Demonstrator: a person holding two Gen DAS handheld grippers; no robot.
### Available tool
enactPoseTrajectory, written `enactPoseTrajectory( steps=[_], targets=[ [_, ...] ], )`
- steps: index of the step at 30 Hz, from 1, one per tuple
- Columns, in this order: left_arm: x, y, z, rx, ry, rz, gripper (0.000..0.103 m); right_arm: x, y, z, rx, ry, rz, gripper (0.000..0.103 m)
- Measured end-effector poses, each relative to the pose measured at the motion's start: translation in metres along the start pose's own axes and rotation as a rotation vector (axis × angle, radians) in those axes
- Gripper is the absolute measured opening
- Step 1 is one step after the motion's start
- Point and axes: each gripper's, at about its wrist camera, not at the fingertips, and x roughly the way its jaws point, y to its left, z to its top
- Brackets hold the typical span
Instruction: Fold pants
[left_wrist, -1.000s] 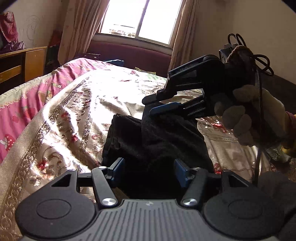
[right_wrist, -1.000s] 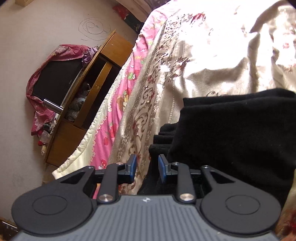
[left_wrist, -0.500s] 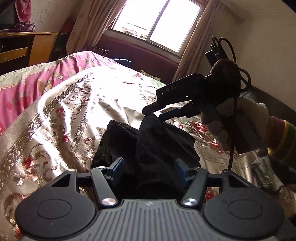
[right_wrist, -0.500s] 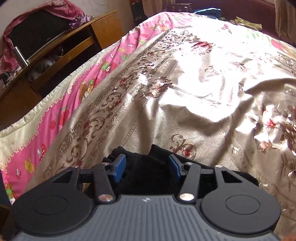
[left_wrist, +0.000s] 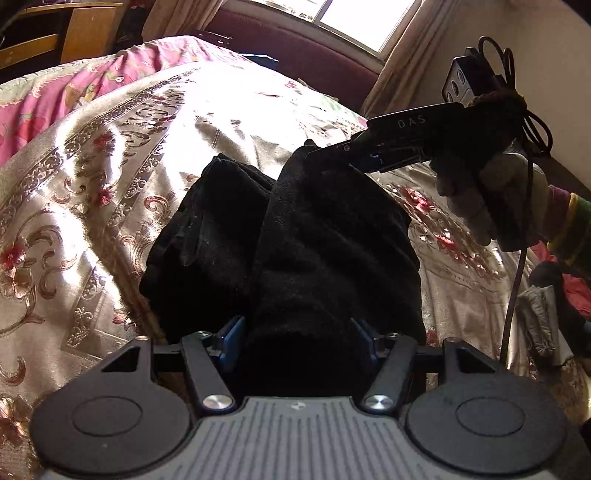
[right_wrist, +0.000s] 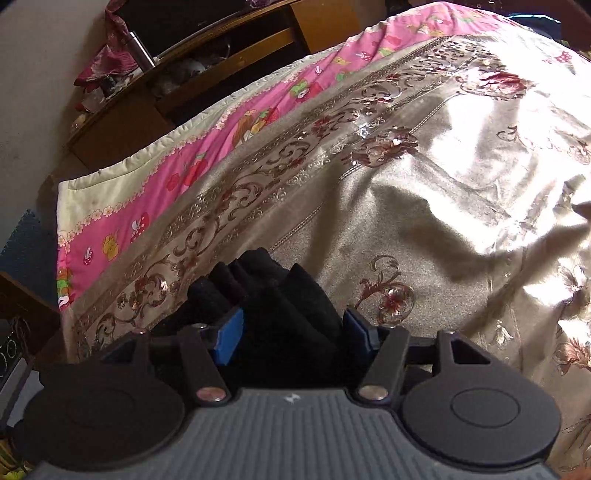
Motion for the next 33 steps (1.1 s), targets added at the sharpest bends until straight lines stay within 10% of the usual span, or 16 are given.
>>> enactPoseTrajectory(
  steps=[5, 17, 30, 33],
  targets=[
    [0.002, -0.011, 0.001, 0.046, 0.0, 0.022, 0.05, -0.01, 0.01, -0.005, -0.019, -0.017, -0.035, 0.013],
    [-0.065, -0.007, 0.024, -0.003, -0.168, -0.043, 0.037, -0.079, 0.059, 0.012, -0.024, -0.274, 0.057, 0.009],
    [-0.029, 0.052, 0.009, -0.104, -0.12, 0.079, 0.038, 0.075, 0.016, 0.016, 0.11, -0.197, -0.017, 0.009],
    [-0.025, 0.055, 0.008, -0.091, -0.117, 0.085, 0.042, 0.081, -0.005, 0.008, 0.196, -0.224, 0.023, 0.031]
  ],
)
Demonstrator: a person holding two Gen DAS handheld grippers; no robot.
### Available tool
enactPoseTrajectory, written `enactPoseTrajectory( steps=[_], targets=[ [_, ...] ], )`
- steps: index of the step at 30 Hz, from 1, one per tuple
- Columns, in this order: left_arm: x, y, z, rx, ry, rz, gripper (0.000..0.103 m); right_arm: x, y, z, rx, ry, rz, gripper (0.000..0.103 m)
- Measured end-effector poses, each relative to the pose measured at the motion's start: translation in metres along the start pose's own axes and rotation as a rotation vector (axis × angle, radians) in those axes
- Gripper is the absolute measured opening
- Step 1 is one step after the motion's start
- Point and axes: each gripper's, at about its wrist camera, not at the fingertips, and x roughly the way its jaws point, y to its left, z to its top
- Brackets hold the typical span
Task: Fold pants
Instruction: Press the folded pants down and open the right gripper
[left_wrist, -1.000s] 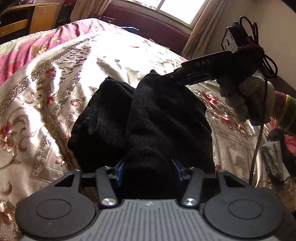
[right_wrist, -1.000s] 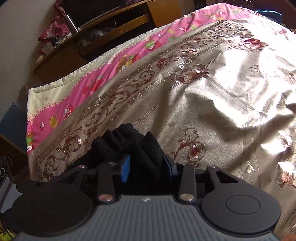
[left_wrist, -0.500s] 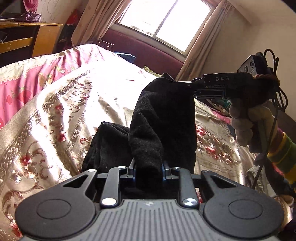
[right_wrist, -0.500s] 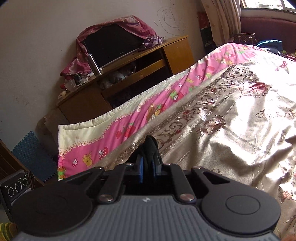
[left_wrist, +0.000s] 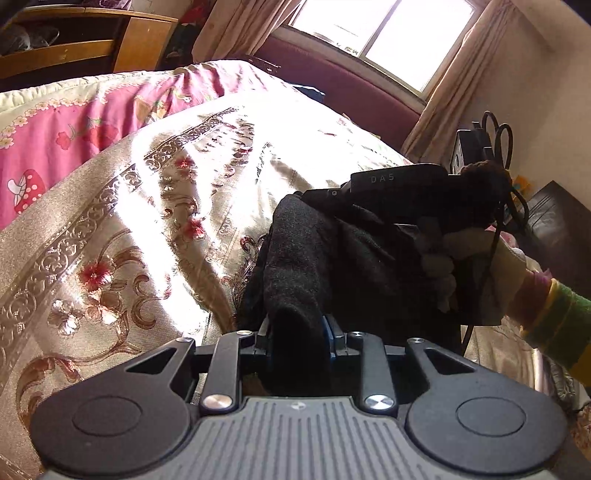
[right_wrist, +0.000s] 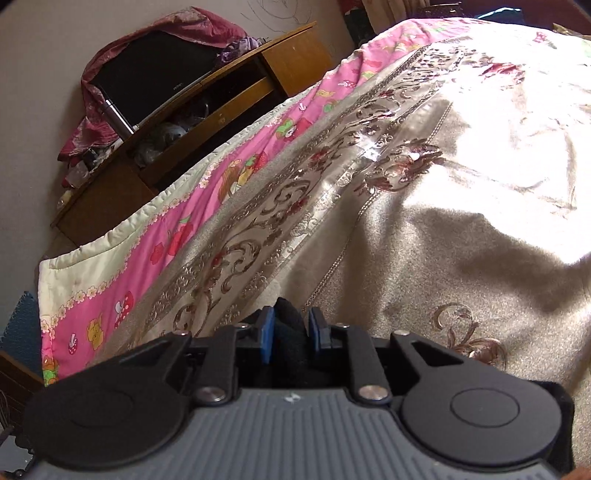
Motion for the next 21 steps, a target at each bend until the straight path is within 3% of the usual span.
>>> enactPoseTrajectory(
  steps=[1, 4, 6, 8, 12, 15, 18, 21],
  targets=[
    [0.0, 0.0, -0.001, -0.001, -0.002, -0.003, 0.043, 0.001, -0.007, -0.001, 0.035, -0.001, 0.005, 0.045],
    [-0.005, 0.001, -0.001, -0.017, -0.005, -0.007, 0.05, -0.012, -0.018, 0.001, 0.127, -0.029, 0.063, 0.045],
    [-0.013, 0.003, 0.0, -0.025, -0.006, 0.004, 0.058, -0.04, -0.017, 0.008, 0.138, -0.116, 0.067, 0.045],
    [-0.023, 0.003, 0.003, -0.009, -0.016, 0.02, 0.058, -0.076, -0.021, 0.014, 0.154, -0.212, 0.071, 0.046],
    [-0.044, -0.004, 0.013, 0.06, -0.059, 0.09, 0.058, -0.146, -0.024, 0.004, 0.112, -0.317, -0.006, 0.047],
    [-0.052, -0.017, 0.026, 0.146, -0.118, 0.126, 0.058, -0.169, -0.021, -0.021, 0.103, -0.3, -0.047, 0.047],
    [-0.039, -0.03, 0.034, 0.176, -0.131, 0.067, 0.058, -0.162, -0.021, -0.047, 0.097, -0.261, -0.073, 0.047],
    [-0.017, -0.044, 0.032, 0.228, -0.105, 0.04, 0.058, -0.138, -0.037, -0.066, 0.19, -0.201, -0.101, 0.044]
  ],
)
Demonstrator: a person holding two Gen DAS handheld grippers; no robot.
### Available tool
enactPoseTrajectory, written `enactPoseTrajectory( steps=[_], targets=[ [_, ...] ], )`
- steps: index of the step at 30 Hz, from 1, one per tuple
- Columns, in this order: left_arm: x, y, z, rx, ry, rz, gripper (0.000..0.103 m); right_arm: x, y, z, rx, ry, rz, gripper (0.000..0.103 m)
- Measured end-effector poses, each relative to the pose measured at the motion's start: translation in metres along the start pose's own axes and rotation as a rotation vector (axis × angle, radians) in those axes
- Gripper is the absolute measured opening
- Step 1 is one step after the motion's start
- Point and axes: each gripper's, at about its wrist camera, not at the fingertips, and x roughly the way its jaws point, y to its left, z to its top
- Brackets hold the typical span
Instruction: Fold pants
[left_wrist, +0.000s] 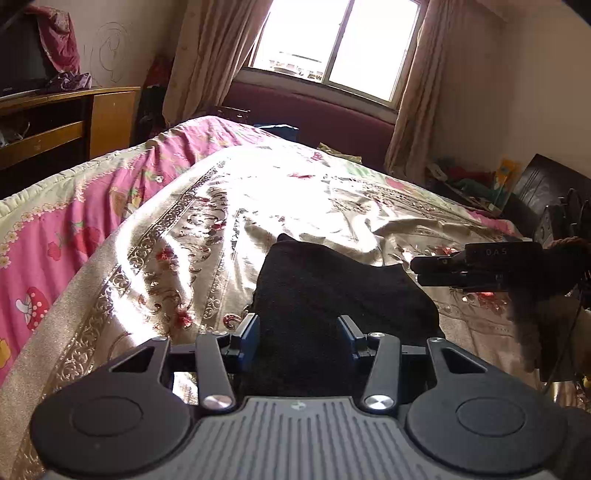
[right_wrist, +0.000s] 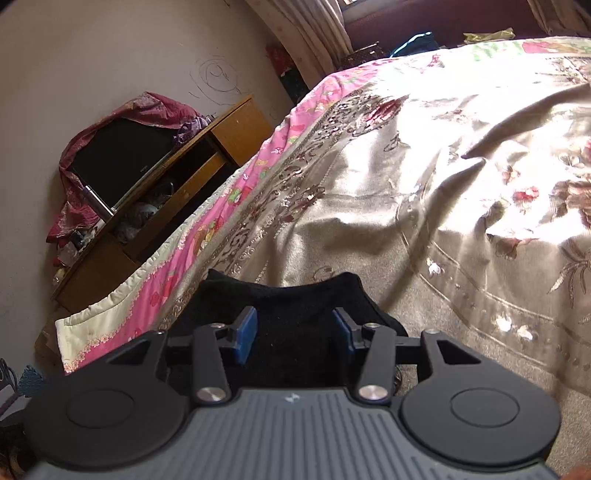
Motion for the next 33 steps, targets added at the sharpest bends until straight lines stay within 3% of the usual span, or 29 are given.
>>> enactPoseTrajectory(
  steps=[3, 5, 7, 9, 10, 11, 14, 17, 21, 25, 26, 29, 33],
  targets=[
    [0.02, -0.008, -0.011, 0.067, 0.075, 0.061, 0.058, 0.014, -0.026, -0.01, 0.093, -0.004, -0.033, 0.029],
    [0.029, -0.005, -0.018, 0.093, 0.129, 0.098, 0.062, 0.014, -0.044, -0.007, 0.189, -0.007, -0.05, 0.027],
    [0.026, 0.002, -0.019, 0.05, 0.148, 0.087, 0.065, 0.0, -0.054, -0.002, 0.267, -0.043, 0.005, 0.03],
    [0.012, 0.0, -0.014, 0.034, 0.119, 0.082, 0.064, -0.021, -0.054, -0.002, 0.261, -0.058, 0.023, 0.031],
    [0.006, -0.004, -0.012, 0.047, 0.107, 0.087, 0.062, -0.027, -0.054, -0.003, 0.255, -0.047, 0.031, 0.035],
    [0.0, -0.011, -0.009, 0.062, 0.091, 0.079, 0.062, -0.031, -0.055, -0.006, 0.267, -0.019, 0.037, 0.041],
    [-0.015, -0.042, -0.005, 0.103, 0.052, -0.007, 0.062, -0.03, -0.066, -0.017, 0.351, 0.029, 0.051, 0.042],
    [-0.015, -0.083, -0.008, 0.197, 0.068, -0.11, 0.062, -0.017, -0.077, -0.024, 0.446, 0.054, 0.105, 0.044],
    [0.016, -0.132, -0.03, 0.334, 0.205, -0.198, 0.063, 0.001, -0.087, -0.027, 0.502, 0.106, 0.118, 0.048],
    [0.049, -0.169, -0.052, 0.447, 0.335, -0.151, 0.063, 0.002, -0.094, -0.027, 0.552, 0.076, 0.166, 0.049],
    [0.058, -0.174, -0.058, 0.455, 0.385, -0.127, 0.063, 0.006, -0.093, -0.023, 0.552, 0.066, 0.167, 0.043],
    [0.07, -0.169, -0.06, 0.416, 0.474, -0.094, 0.062, 0.02, -0.093, -0.008, 0.525, 0.08, 0.15, 0.021],
    [0.08, -0.153, -0.065, 0.312, 0.564, -0.087, 0.054, 0.033, -0.088, 0.003, 0.467, 0.092, 0.131, 0.017]
  ],
)
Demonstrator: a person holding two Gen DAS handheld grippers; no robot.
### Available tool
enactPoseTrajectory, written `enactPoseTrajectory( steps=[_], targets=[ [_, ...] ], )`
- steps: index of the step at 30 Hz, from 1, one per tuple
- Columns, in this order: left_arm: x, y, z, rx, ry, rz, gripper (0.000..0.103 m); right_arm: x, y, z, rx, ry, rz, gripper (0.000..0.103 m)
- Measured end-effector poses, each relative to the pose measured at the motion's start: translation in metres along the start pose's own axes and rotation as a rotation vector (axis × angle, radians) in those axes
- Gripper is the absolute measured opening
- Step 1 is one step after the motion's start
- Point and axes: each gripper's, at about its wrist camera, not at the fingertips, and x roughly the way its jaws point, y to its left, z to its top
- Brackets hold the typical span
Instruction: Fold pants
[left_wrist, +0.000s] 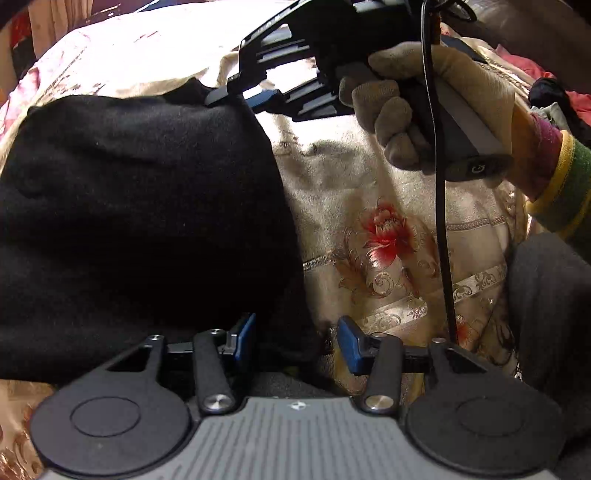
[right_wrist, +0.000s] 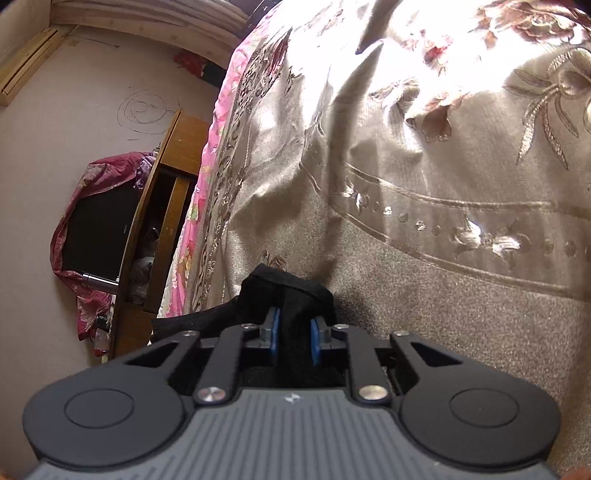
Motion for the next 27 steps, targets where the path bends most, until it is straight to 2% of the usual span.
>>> enactPoseTrajectory(
  steps=[5, 7, 10, 12, 14, 19, 21, 23, 25, 27],
  targets=[
    [-0.003, 0.002, -0.003, -0.015, -0.01, -0.015, 0.053, 0.006, 0.003, 0.001, -0.017, -0.012, -0.015, 0.017],
    [-0.013, 0.002, -0.006, -0.039, -0.043, -0.031, 0.053, -0.012, 0.008, -0.004, -0.041, -0.036, -0.005, 0.022],
    [-0.036, 0.005, -0.017, -0.085, -0.103, -0.046, 0.054, -0.053, 0.021, -0.015, -0.139, -0.114, -0.046, 0.022],
    [-0.055, 0.007, -0.026, -0.08, -0.154, -0.017, 0.054, -0.077, 0.031, -0.03, -0.215, -0.14, -0.073, 0.022],
    [-0.071, 0.013, -0.031, -0.078, -0.216, 0.02, 0.054, -0.088, 0.037, -0.048, -0.252, -0.127, -0.059, 0.022],
    [-0.094, 0.054, -0.034, -0.174, -0.348, 0.101, 0.055, -0.072, 0.043, -0.088, -0.251, -0.057, -0.08, 0.023],
    [-0.099, 0.071, -0.033, -0.212, -0.383, 0.116, 0.055, -0.06, 0.043, -0.096, -0.219, -0.036, -0.05, 0.023],
    [-0.101, 0.085, -0.028, -0.19, -0.42, 0.162, 0.055, -0.049, 0.051, -0.103, -0.234, -0.015, -0.045, 0.023],
    [-0.092, 0.099, -0.019, -0.185, -0.418, 0.219, 0.055, -0.037, 0.058, -0.105, -0.266, -0.003, -0.069, 0.023],
    [-0.074, 0.118, -0.014, -0.232, -0.381, 0.213, 0.055, -0.022, 0.06, -0.103, -0.281, 0.019, -0.111, 0.021]
  ],
)
